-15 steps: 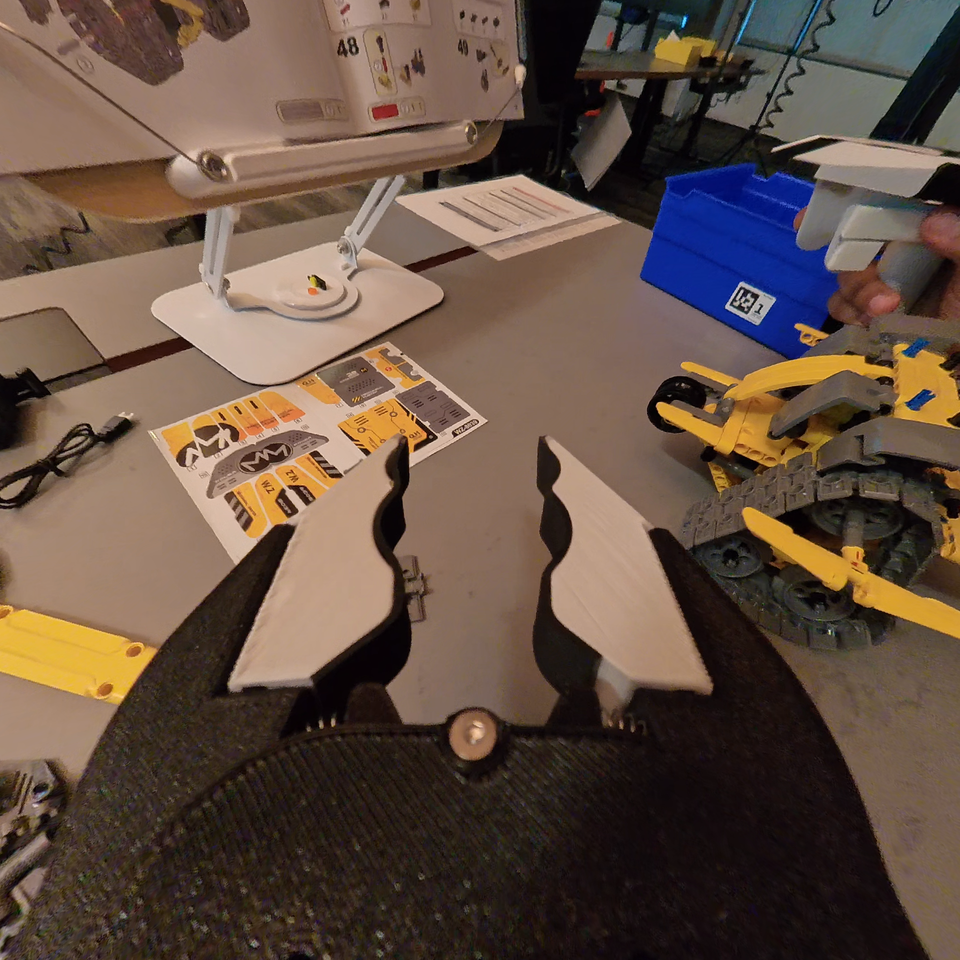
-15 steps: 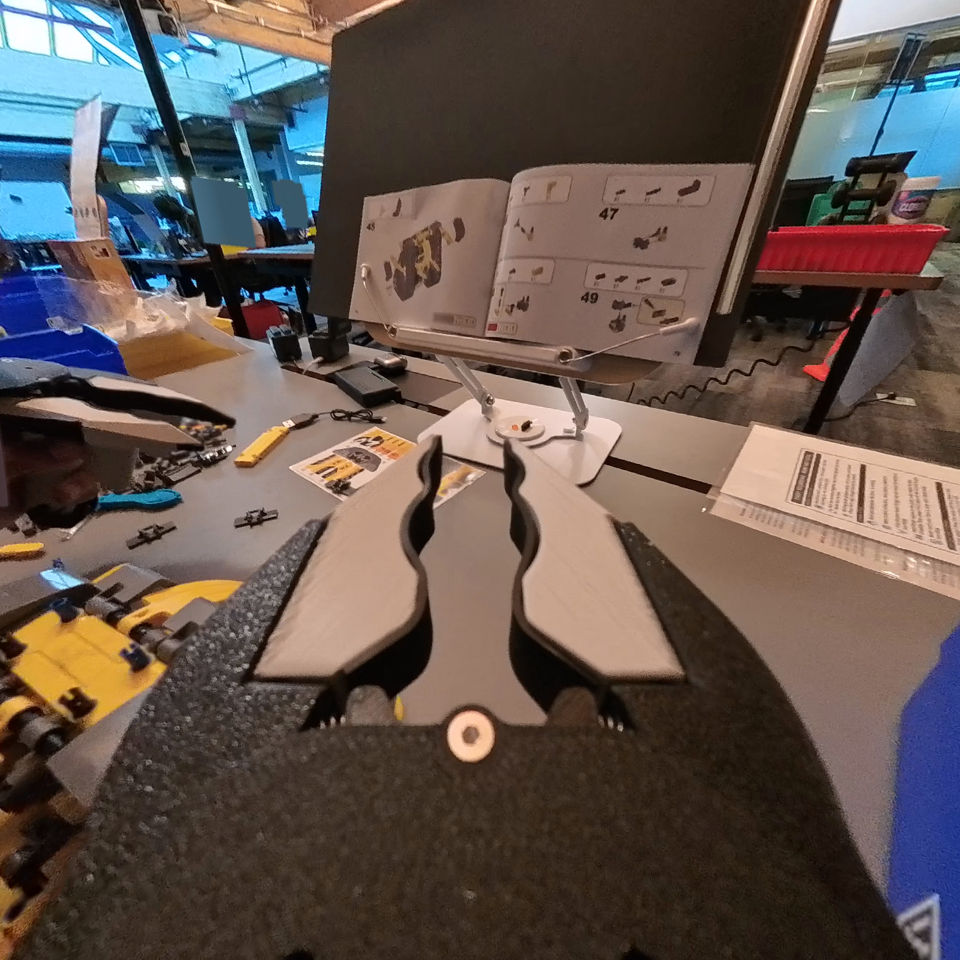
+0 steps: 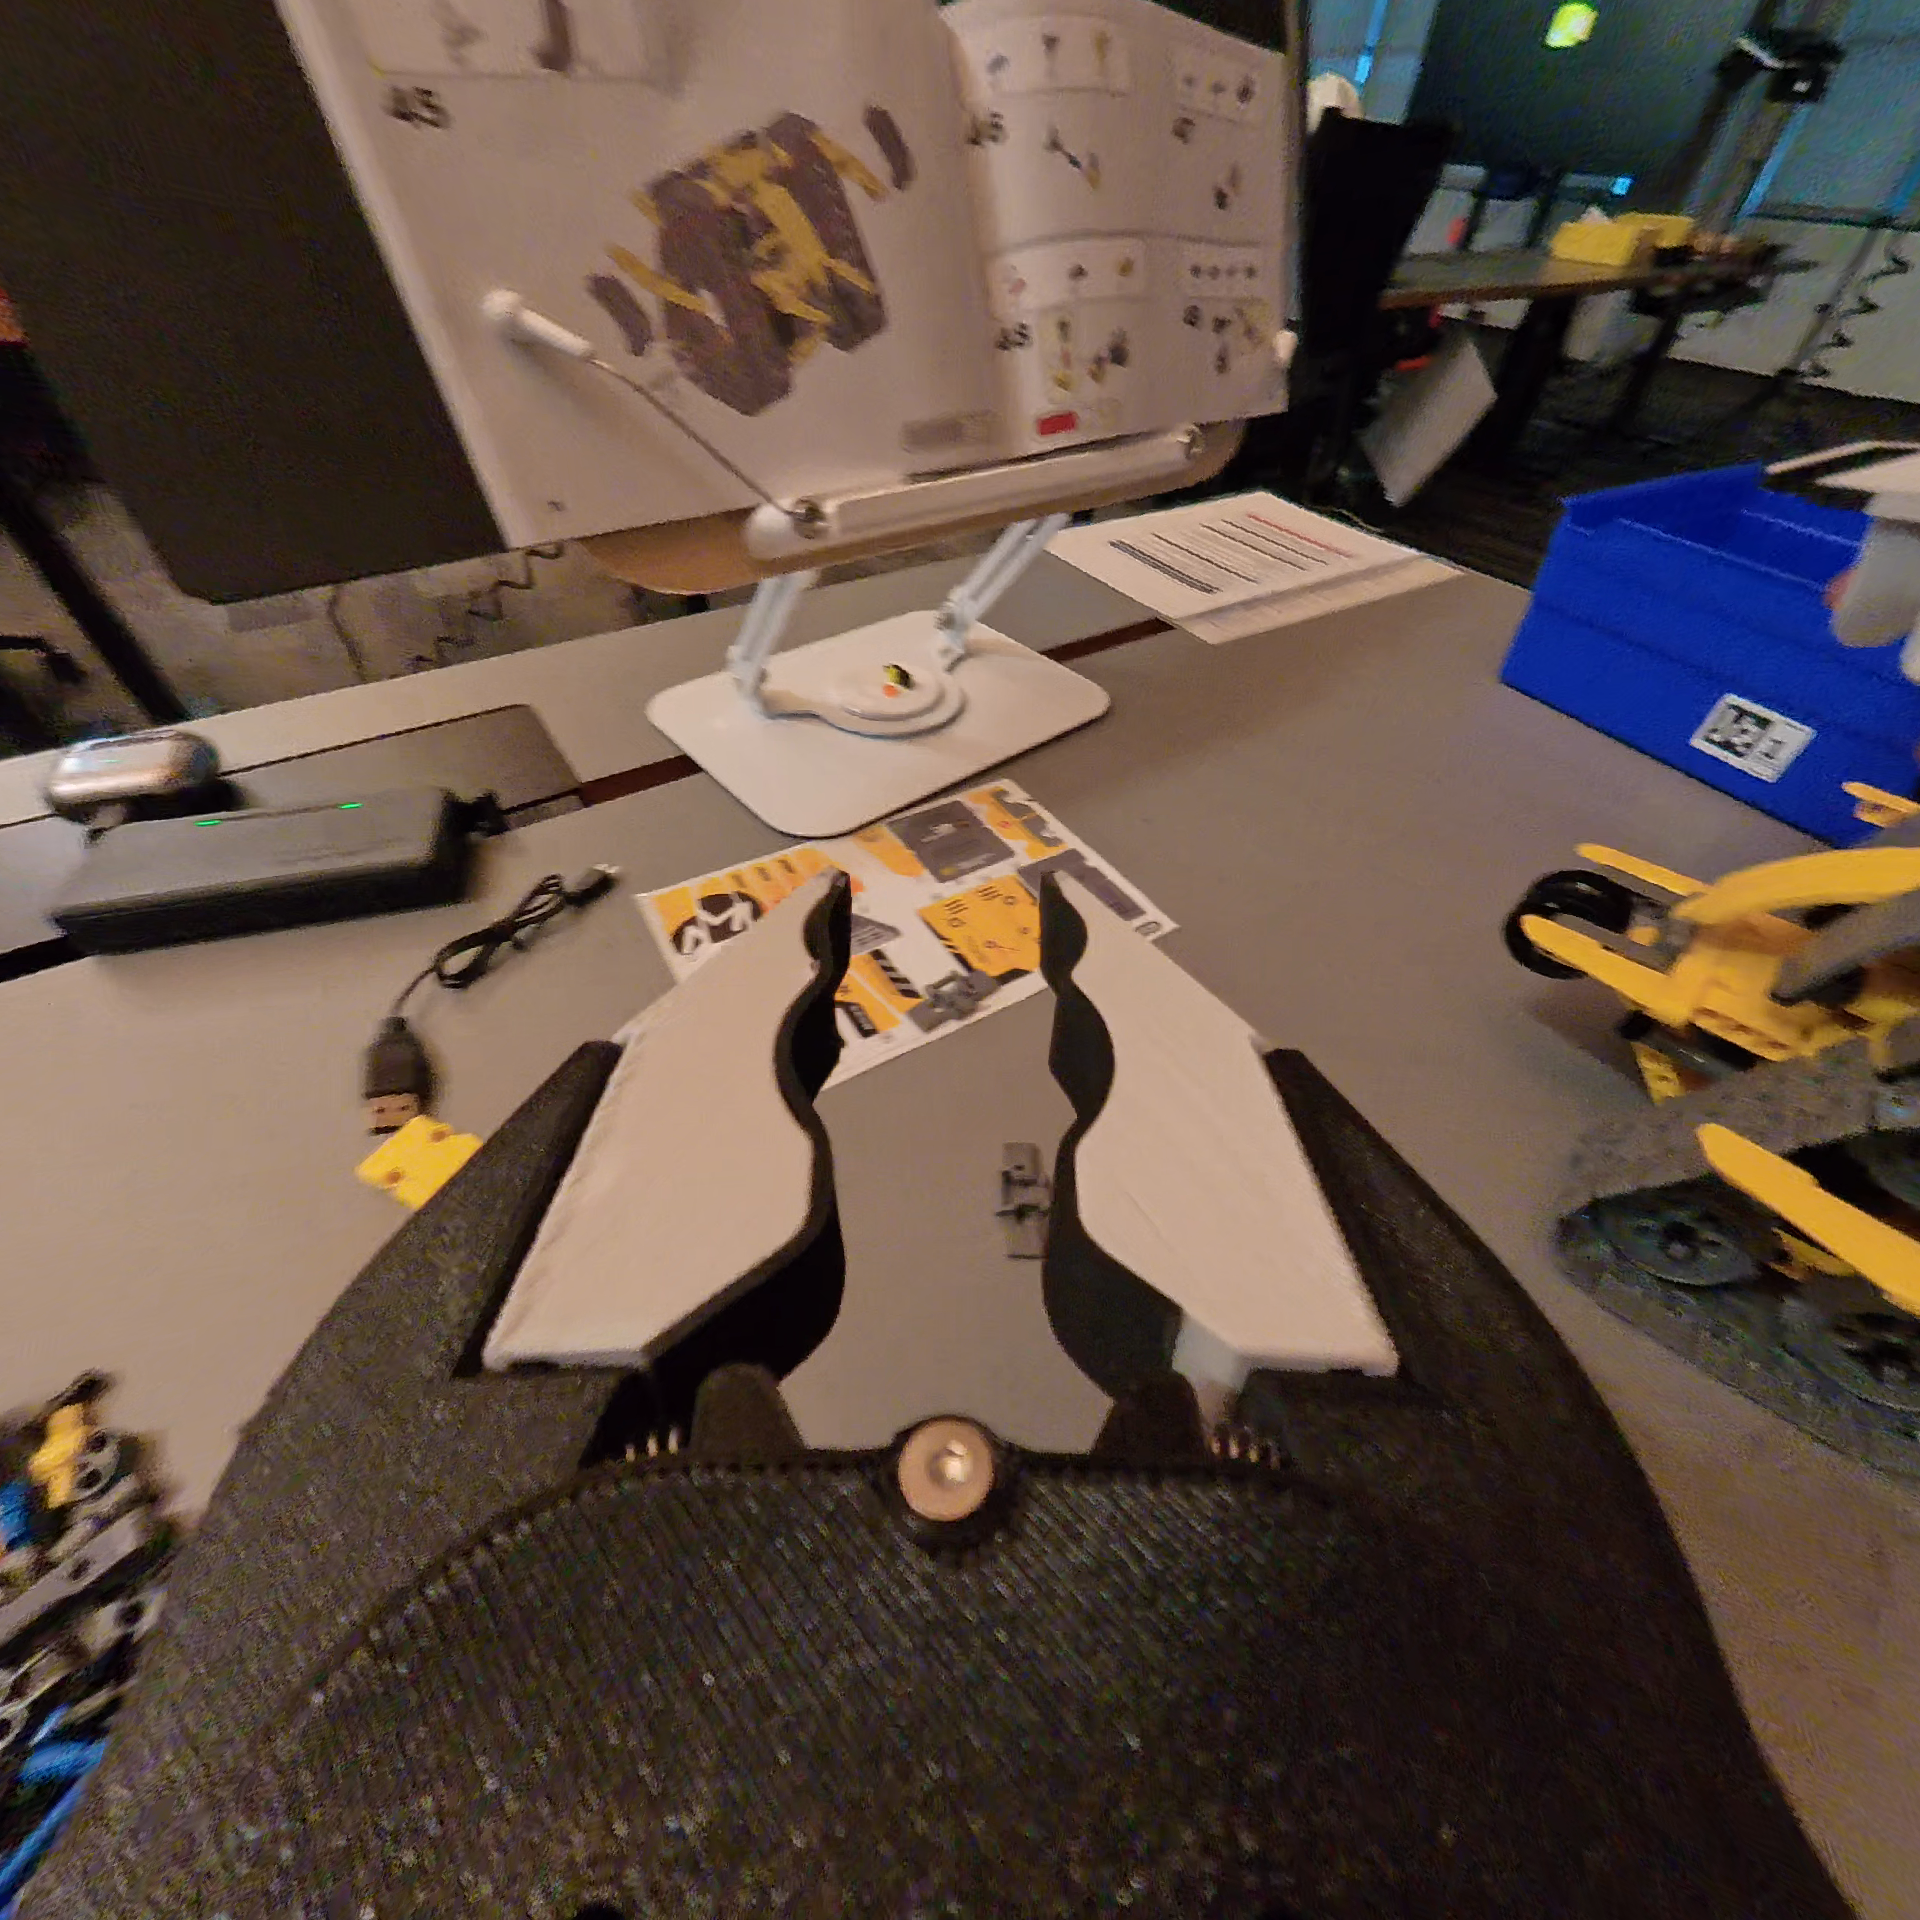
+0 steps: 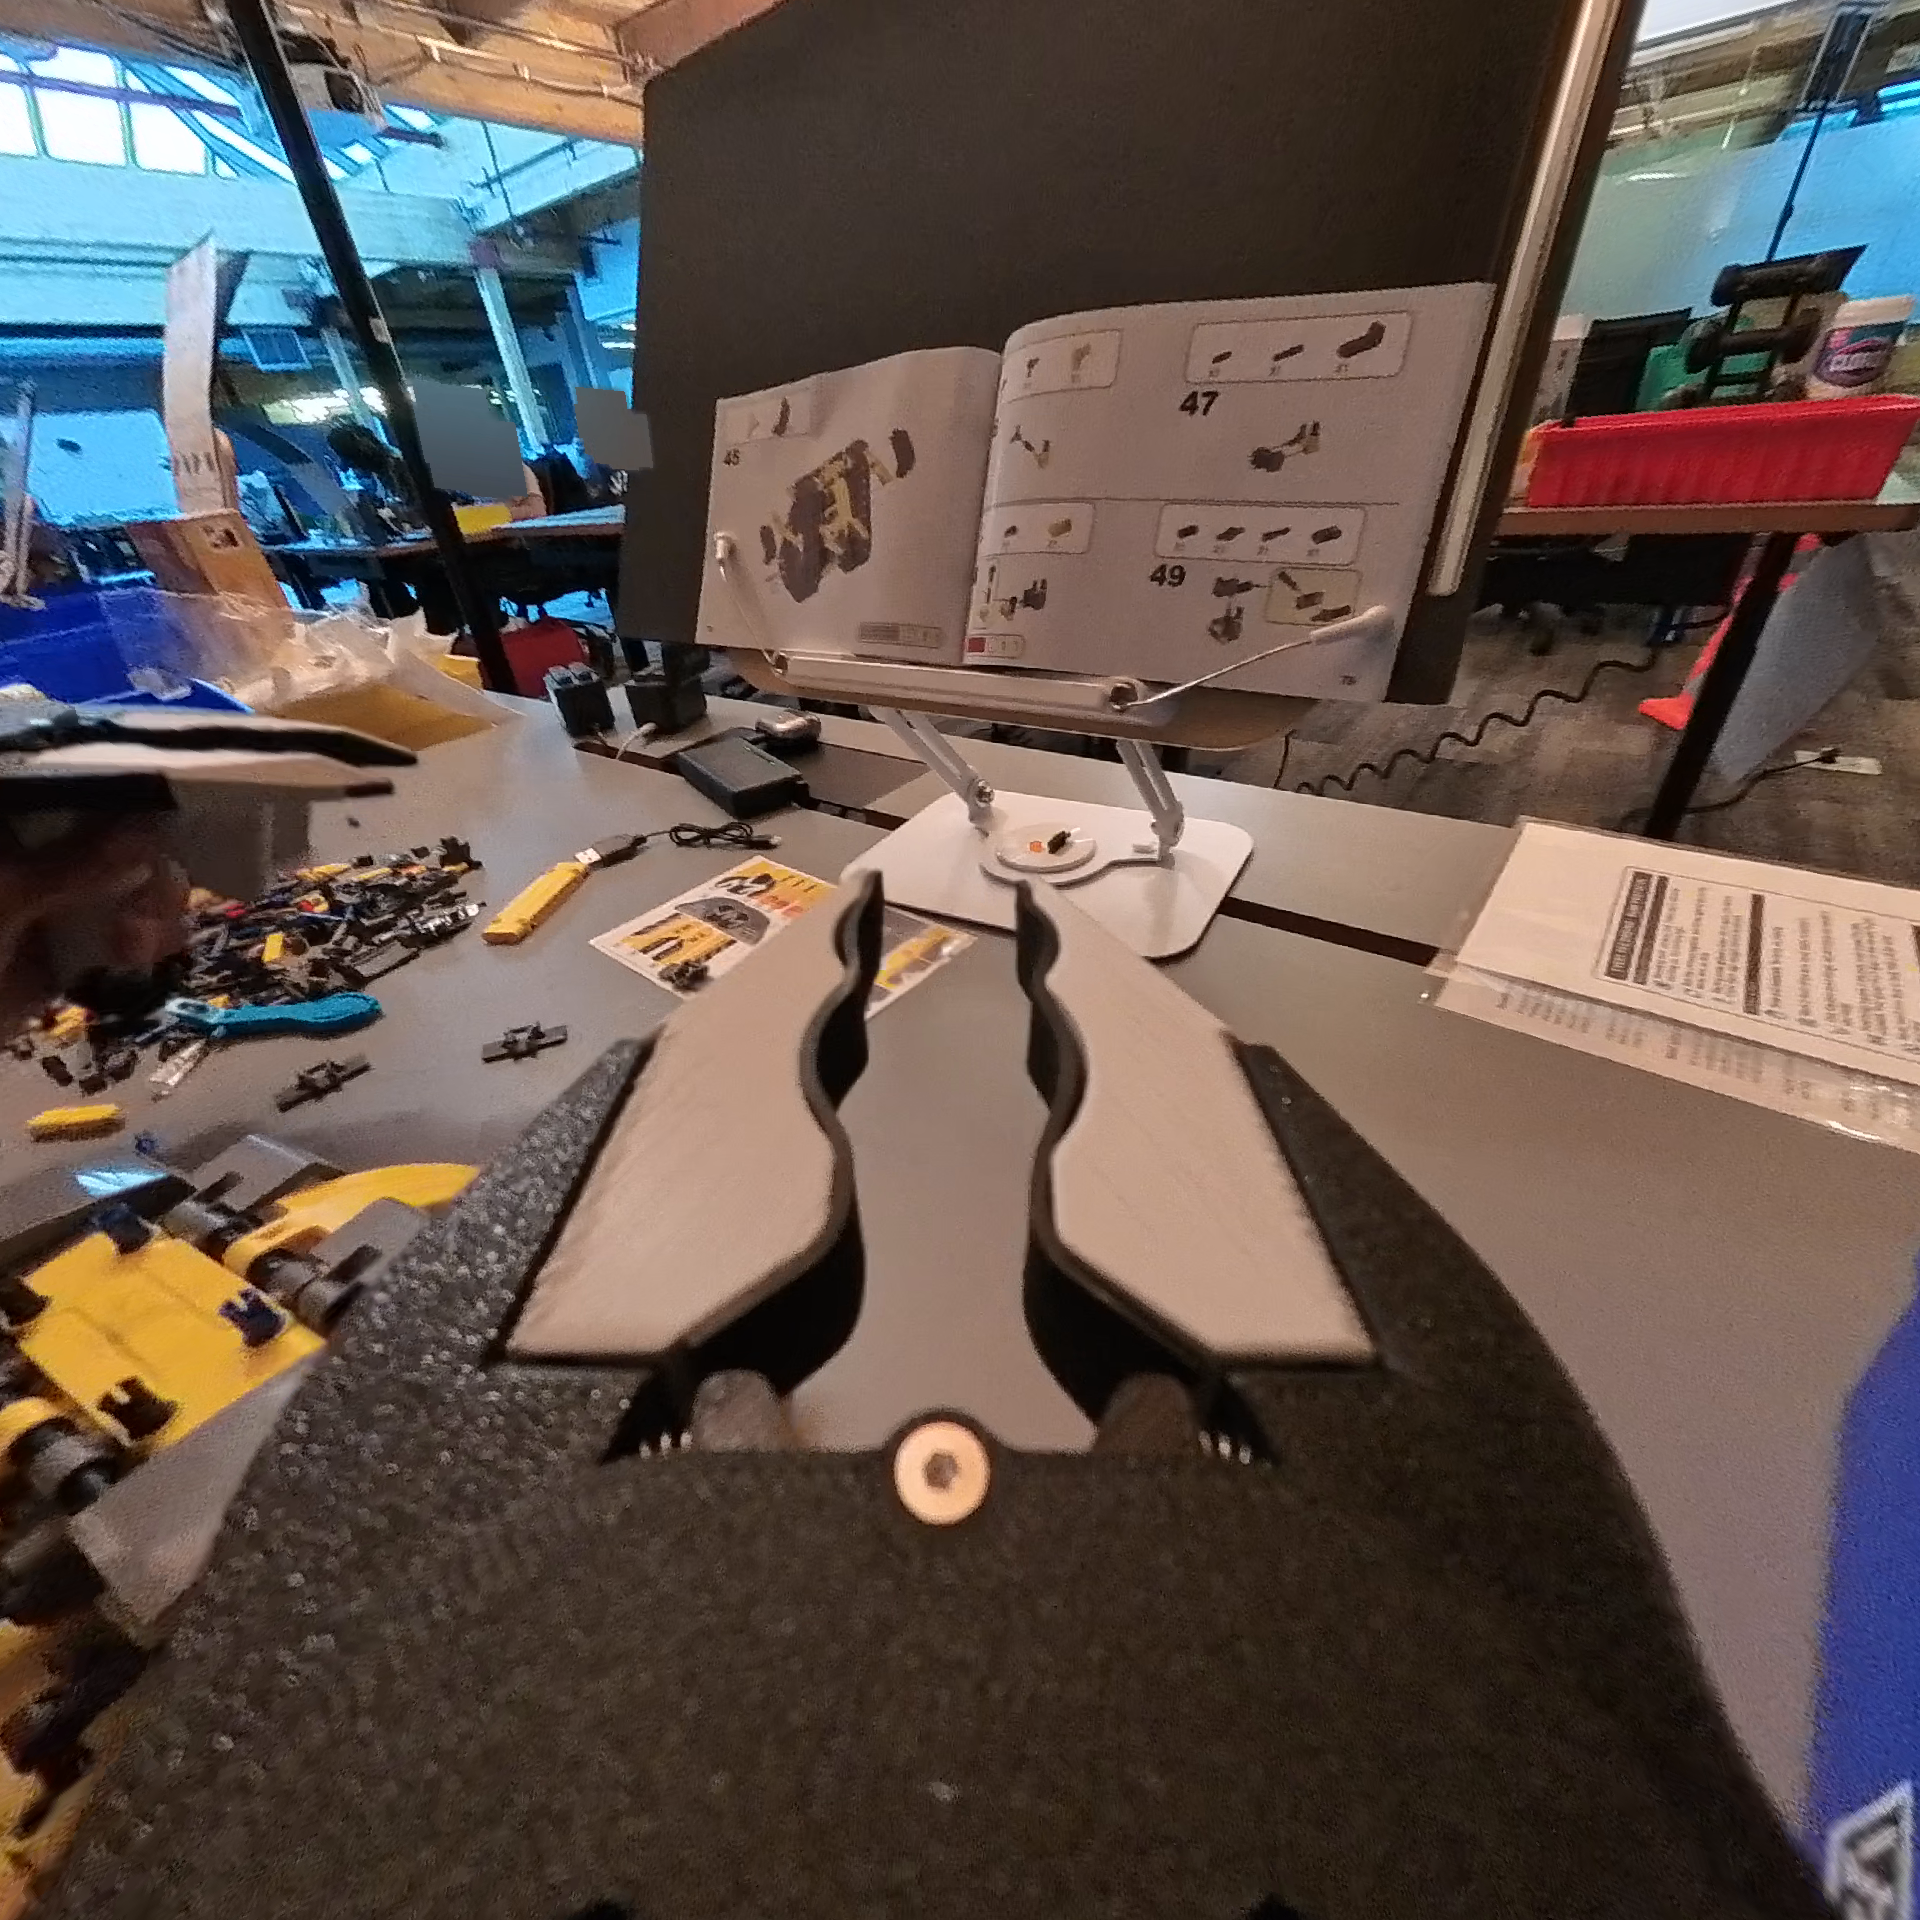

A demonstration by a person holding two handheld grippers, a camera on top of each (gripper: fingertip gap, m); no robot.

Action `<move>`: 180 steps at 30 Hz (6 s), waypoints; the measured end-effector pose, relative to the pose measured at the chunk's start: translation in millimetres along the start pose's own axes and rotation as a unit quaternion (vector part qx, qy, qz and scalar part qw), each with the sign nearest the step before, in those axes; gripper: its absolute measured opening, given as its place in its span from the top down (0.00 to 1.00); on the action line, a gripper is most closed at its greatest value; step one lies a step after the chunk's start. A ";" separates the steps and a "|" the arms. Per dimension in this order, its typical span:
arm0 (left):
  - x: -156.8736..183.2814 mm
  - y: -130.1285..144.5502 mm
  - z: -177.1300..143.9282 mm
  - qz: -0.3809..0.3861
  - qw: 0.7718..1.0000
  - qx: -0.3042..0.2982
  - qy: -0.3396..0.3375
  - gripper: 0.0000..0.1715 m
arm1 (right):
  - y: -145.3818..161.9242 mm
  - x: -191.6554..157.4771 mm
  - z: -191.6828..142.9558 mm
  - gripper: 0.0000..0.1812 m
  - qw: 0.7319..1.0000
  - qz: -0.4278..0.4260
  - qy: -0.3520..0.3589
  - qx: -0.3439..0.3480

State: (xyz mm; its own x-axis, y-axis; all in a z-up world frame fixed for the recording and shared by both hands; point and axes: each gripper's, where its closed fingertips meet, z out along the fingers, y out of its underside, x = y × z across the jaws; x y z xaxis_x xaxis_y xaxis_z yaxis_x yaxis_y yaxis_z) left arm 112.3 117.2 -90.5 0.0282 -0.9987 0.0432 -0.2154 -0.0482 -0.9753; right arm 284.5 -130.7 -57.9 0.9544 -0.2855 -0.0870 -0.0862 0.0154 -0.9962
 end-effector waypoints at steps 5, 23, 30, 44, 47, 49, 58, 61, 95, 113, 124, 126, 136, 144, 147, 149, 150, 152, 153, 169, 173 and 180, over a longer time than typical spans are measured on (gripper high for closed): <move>-27.0 -9.0 -17.7 0.056 0.997 0.003 -0.054 1.00 | -4.0 -6.2 -1.2 0.86 1.000 0.009 -0.014 0.007; -166.0 52.2 -141.2 -0.076 0.965 -0.038 -0.249 1.00 | 21.4 0.0 11.1 0.87 0.998 -0.049 0.015 -0.032; -168.8 63.9 -138.3 -0.112 0.965 -0.058 -0.232 1.00 | 43.4 19.9 16.8 0.87 0.995 -0.062 0.042 -0.065; -165.5 34.9 -161.1 -0.104 0.961 -0.029 -0.253 1.00 | 46.6 18.6 17.3 0.87 0.996 -0.055 0.024 -0.067; -162.3 22.0 -177.3 -0.111 0.961 -0.016 -0.252 1.00 | 44.3 12.4 17.7 0.86 0.997 -0.041 0.009 -0.062; -158.9 7.8 -192.2 -0.106 0.959 0.001 -0.261 1.00 | 46.4 13.0 18.6 0.86 0.997 -0.042 0.011 -0.067; -161.4 -5.6 -217.9 -0.094 0.952 0.012 -0.291 1.00 | 54.6 30.9 16.0 0.86 0.995 -0.016 0.037 -0.087; -170.5 2.0 -221.5 -0.098 0.946 -0.002 -0.308 1.00 | 52.5 28.2 16.0 0.85 0.996 -0.002 0.028 -0.081; -233.9 162.4 -184.2 -0.169 0.862 -0.426 -0.215 1.00 | 23.8 33.3 1.6 0.84 0.996 -0.051 0.057 -0.052; -230.2 163.5 -180.3 -0.159 0.862 -0.434 -0.206 0.99 | 19.8 32.5 -0.3 0.85 0.996 -0.055 0.058 -0.046; -225.3 164.1 -178.6 -0.161 0.873 -0.416 -0.196 1.00 | 17.1 30.2 -1.0 0.85 0.996 -0.058 0.056 -0.042; -224.8 163.3 -179.8 -0.159 0.875 -0.414 -0.197 1.00 | 16.6 30.2 -1.2 0.85 0.996 -0.059 0.057 -0.041; -220.9 145.8 -190.3 -0.138 0.884 -0.391 -0.214 1.00 | 15.5 28.8 -1.4 0.85 0.996 -0.056 0.054 -0.039; -227.2 153.0 -181.2 -0.154 0.887 -0.382 -0.210 0.97 | 12.4 25.4 -2.0 0.85 0.995 -0.071 0.057 -0.036; -228.2 155.7 -182.2 -0.145 0.882 -0.394 -0.214 0.95 | 11.0 25.4 -2.7 0.85 0.996 -0.068 0.056 -0.033; -229.0 156.5 -183.4 -0.140 0.879 -0.400 -0.219 0.96 | 10.5 25.2 -2.9 0.85 0.996 -0.067 0.055 -0.032; -229.8 156.5 -183.9 -0.139 0.878 -0.401 -0.222 0.97 | 10.3 24.9 -2.9 0.85 0.996 -0.067 0.055 -0.031; -229.4 157.0 -183.3 -0.140 0.878 -0.402 -0.220 0.97 | 10.2 24.1 -2.8 0.85 0.996 -0.068 0.054 -0.032; -228.9 158.1 -183.0 -0.141 0.877 -0.404 -0.218 0.98 | 10.2 23.8 -2.7 0.85 0.996 -0.070 0.054 -0.032; -223.9 162.7 -180.7 -0.144 0.875 -0.414 -0.207 1.00 | 10.3 24.5 -2.8 0.85 0.995 -0.073 0.057 -0.033; -223.1 162.4 -179.8 -0.143 0.875 -0.414 -0.205 1.00 | 10.5 25.0 -2.9 0.84 0.995 -0.072 0.057 -0.033; -222.9 161.8 -177.1 -0.147 0.877 -0.411 -0.202 1.00 | 10.0 24.6 -3.1 0.85 0.995 -0.073 0.057 -0.032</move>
State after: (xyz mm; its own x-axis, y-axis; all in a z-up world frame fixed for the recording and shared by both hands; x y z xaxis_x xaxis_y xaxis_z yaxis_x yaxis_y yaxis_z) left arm -101.8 328.8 -219.6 0.5081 -0.8609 0.0253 -0.7665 -0.4653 -0.4427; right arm 306.3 -140.6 -70.0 0.9197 -0.3873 0.0649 0.0300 -0.0954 -0.9950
